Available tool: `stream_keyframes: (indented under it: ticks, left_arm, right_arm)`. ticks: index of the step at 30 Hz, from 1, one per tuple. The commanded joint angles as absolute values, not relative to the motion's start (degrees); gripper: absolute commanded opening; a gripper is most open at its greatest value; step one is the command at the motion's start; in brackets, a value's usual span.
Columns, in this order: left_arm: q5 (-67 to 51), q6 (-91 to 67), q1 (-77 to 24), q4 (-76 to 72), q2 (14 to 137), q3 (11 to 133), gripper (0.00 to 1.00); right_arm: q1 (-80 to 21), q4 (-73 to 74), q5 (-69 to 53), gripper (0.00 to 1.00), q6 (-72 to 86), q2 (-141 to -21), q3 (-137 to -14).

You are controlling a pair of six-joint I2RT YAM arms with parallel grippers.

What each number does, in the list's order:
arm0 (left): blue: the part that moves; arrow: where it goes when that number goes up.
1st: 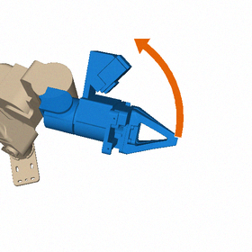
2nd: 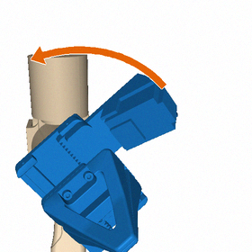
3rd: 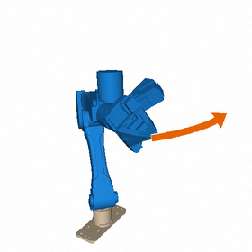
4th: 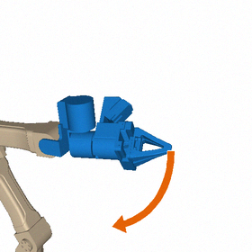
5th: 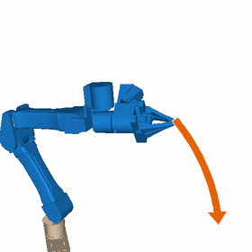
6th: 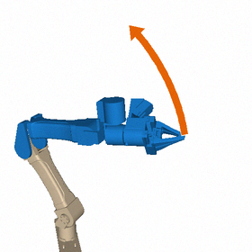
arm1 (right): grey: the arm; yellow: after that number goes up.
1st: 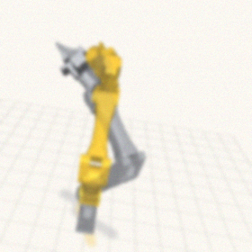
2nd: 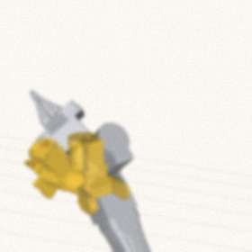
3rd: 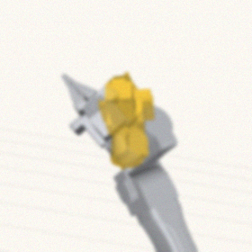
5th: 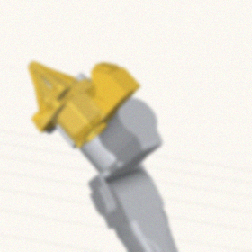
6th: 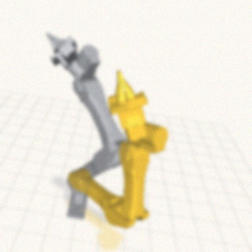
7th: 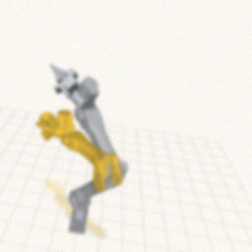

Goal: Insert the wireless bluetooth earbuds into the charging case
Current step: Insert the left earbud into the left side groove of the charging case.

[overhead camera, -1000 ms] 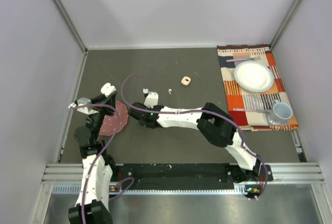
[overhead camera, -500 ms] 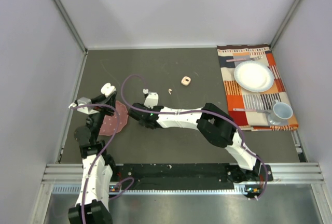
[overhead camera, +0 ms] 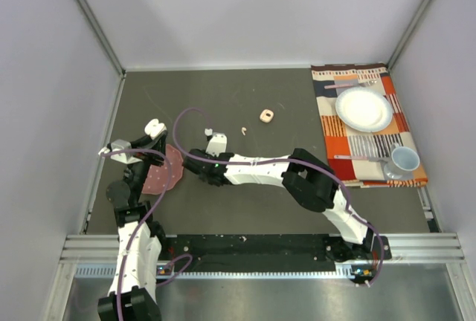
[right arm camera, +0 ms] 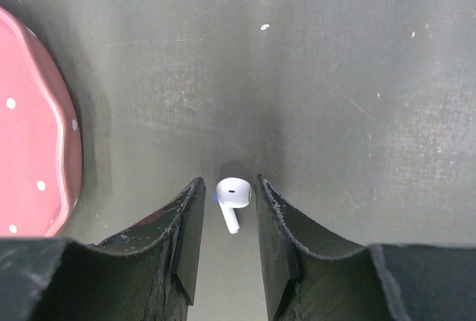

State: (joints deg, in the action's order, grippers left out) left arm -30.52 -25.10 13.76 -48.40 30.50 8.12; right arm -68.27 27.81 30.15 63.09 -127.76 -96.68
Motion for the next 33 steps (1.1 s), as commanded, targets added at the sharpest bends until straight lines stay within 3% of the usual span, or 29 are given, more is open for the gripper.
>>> stream_keyframes:
  ticks: [1,15,16,17,24,27,33]
  left_arm:
    - [-29.8,-24.3,13.6,-50.1,30.0,8.1,0.00]
    - [-29.9,-24.3,13.4,-49.8,29.8,8.1,0.00]
    - [-29.8,-24.3,13.5,-49.8,29.9,8.1,0.00]
    - [-29.8,-24.3,13.4,-49.8,30.0,8.1,0.00]
    - [-30.0,-24.2,13.4,-49.7,30.0,8.2,0.00]
    - [-30.2,-24.1,13.4,-49.6,30.0,8.2,0.00]
    - [-31.4,-23.9,12.8,-48.2,30.2,9.1,0.00]
  right_arm:
    - [-69.9,32.4,29.4,0.34,63.5,-128.0,-96.0]
    - [-68.1,32.3,27.8,0.27,64.1,-129.5,-96.0]
    - [-68.1,32.3,27.9,0.26,64.1,-129.6,-96.1]
    - [-68.1,32.3,28.0,0.14,64.0,-129.6,-96.0]
    - [-67.9,32.2,28.3,0.10,62.9,-128.7,-96.3]
    - [-67.8,32.0,29.6,0.04,61.9,-126.4,-95.7]
    - [-67.8,26.6,35.1,0.02,57.2,-115.6,-87.7]
